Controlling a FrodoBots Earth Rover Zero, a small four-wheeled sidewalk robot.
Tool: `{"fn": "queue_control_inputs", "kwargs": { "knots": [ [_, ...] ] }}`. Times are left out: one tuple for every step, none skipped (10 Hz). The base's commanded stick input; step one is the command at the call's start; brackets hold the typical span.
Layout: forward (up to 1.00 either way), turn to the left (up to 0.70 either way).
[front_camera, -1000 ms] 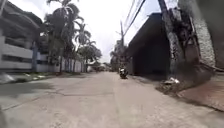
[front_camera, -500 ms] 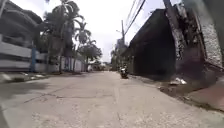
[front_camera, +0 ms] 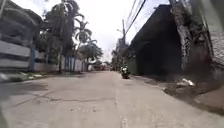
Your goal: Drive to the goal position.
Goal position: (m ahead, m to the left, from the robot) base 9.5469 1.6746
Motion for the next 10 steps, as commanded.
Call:
{"fn": "queue_control_inputs", "kwargs": {
  "knots": [
    [0.50, 0.01],
    [0.50, 0.01],
    [0.50, 0.01],
    [0.50, 0.01],
    [0.50, 0.01],
    [0.50, 0.01],
    [0.50, 0.01],
    [0.50, 0.01],
    [0.50, 0.01],
    [0.50, 0.01]
  ]
}}
